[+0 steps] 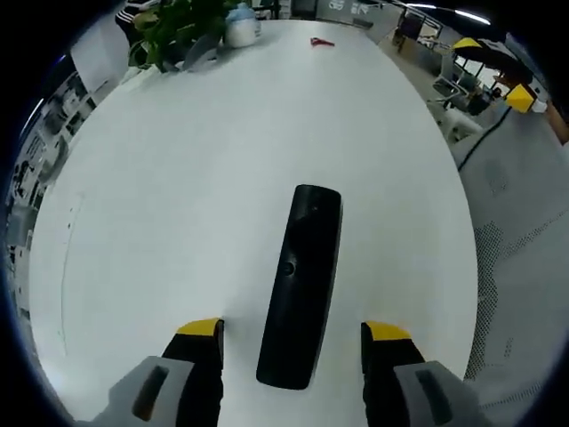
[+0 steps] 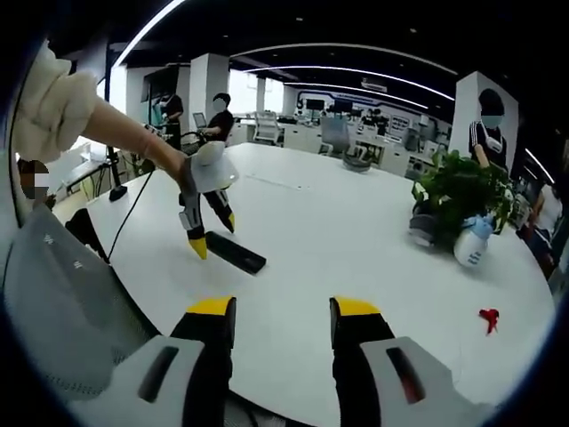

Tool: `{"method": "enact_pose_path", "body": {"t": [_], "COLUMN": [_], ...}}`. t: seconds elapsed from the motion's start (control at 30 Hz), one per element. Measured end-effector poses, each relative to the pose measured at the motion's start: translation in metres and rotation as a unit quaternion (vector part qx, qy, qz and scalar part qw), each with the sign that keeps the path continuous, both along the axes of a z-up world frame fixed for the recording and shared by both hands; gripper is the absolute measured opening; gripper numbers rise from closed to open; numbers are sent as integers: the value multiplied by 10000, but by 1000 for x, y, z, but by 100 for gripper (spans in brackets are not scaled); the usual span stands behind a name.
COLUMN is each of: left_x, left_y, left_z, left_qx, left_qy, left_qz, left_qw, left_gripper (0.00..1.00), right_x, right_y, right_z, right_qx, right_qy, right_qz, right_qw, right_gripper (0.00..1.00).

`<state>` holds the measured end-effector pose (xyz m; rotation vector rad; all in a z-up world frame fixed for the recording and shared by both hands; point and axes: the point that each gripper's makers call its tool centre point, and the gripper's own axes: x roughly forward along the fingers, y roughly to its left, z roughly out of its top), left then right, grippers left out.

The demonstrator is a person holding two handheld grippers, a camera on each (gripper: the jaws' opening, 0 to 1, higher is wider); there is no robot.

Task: Press the specified remote control buttons in sequence, fully releasing each button before pressing the next.

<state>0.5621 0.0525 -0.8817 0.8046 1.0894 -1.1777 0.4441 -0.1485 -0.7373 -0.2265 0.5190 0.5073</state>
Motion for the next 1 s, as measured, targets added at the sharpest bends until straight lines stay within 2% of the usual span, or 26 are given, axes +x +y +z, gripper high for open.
{"method": "enact_pose_path", "body": {"t": [0.23,0.6,0.8,1.0], "left_x": [-1,10,11,7], "left_y": [-1,-12,-11,-12], "left_z": [0,5,2,1], "left_qx": [54,-70,101,73], "left_qy": [-85,-316,-367,-281], "left_qz": [-117,-221,-441,-435], "left_qw": [9999,9992,9983,9986], "left_gripper": [64,51,49,44], "right_x": [-2,-2,-2,-2], "right_y": [2,3,2,3], "right_z": [-2,-3,-3,-5], "right_qx": [-71,-87,-85,-121], "right_qy": [36,59,71,96], "right_qz": [69,97,85,116], "right_qw": [9999,9999,9999,9998], "right_gripper": [43,43,43,43]}}
